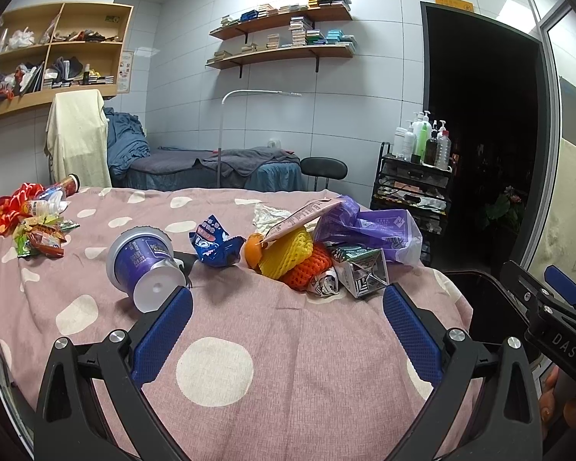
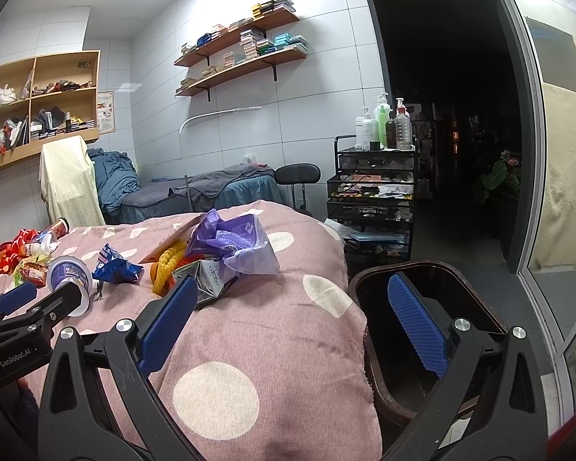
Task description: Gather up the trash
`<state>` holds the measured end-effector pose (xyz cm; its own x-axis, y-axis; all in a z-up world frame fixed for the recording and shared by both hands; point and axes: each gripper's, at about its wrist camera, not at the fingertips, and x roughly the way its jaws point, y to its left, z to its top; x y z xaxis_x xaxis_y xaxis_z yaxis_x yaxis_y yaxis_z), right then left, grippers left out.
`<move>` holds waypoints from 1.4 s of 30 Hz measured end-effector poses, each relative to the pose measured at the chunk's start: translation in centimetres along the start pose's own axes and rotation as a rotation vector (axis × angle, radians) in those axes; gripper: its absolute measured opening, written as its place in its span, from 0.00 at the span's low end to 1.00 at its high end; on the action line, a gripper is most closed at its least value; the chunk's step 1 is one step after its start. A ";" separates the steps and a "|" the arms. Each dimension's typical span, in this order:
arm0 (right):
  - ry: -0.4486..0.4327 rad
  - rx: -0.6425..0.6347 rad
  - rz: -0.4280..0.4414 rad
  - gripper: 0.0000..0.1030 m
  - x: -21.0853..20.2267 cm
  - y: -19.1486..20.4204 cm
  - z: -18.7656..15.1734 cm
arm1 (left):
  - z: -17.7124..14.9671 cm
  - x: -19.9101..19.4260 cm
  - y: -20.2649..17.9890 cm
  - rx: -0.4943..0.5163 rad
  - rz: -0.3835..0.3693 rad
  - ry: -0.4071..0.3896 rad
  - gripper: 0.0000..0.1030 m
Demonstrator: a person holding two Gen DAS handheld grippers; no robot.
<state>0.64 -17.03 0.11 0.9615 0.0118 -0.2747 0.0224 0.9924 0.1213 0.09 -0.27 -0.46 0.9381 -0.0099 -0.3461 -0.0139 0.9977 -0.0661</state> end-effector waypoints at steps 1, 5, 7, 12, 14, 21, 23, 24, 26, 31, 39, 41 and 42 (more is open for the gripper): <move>0.000 -0.001 0.000 0.95 0.0 0.1 -0.1 | 0.0 0.0 0.0 0.000 0.000 0.000 0.95; 0.002 0.000 0.000 0.95 0.1 0.1 -0.1 | 0.0 0.0 -0.1 0.001 0.000 0.000 0.95; 0.003 0.001 0.000 0.95 0.1 0.1 -0.1 | 0.0 0.0 -0.1 0.002 0.000 0.001 0.95; 0.004 0.000 0.001 0.95 0.1 0.1 -0.1 | -0.1 0.0 0.0 0.002 0.000 0.001 0.95; 0.005 -0.001 0.001 0.95 0.2 0.1 -0.2 | -0.1 0.0 0.0 0.001 -0.001 0.002 0.95; 0.009 -0.001 0.002 0.95 0.3 0.1 -0.3 | -0.9 0.2 0.2 0.000 -0.002 0.011 0.95; 0.015 -0.002 0.002 0.95 0.4 0.1 -0.4 | -1.1 0.3 0.3 0.000 0.000 0.019 0.95; 0.020 -0.003 0.003 0.95 0.6 0.0 -0.5 | -1.4 0.4 0.5 -0.002 0.002 0.024 0.95; 0.032 -0.003 0.005 0.95 0.8 0.0 -0.6 | -1.4 0.6 0.7 -0.011 0.004 0.041 0.95; 0.079 -0.009 0.015 0.95 1.9 0.0 -0.9 | -1.7 1.7 2.1 -0.045 0.006 0.123 0.95; 0.153 -0.054 0.073 0.95 4.1 1.4 -0.7 | -0.6 3.3 5.9 -0.126 0.042 0.212 0.95; 0.176 -0.082 0.105 0.95 4.9 2.3 -0.6 | 0.0 3.7 7.1 -0.151 0.059 0.223 0.95; 0.188 -0.097 0.121 0.95 5.2 2.8 -0.6 | 0.4 3.9 7.7 -0.160 0.065 0.229 0.95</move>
<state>5.52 -14.08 -1.51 0.8874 0.1447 -0.4376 -0.1246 0.9894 0.0745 3.78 7.39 -1.98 0.8310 0.0203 -0.5560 -0.1424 0.9738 -0.1773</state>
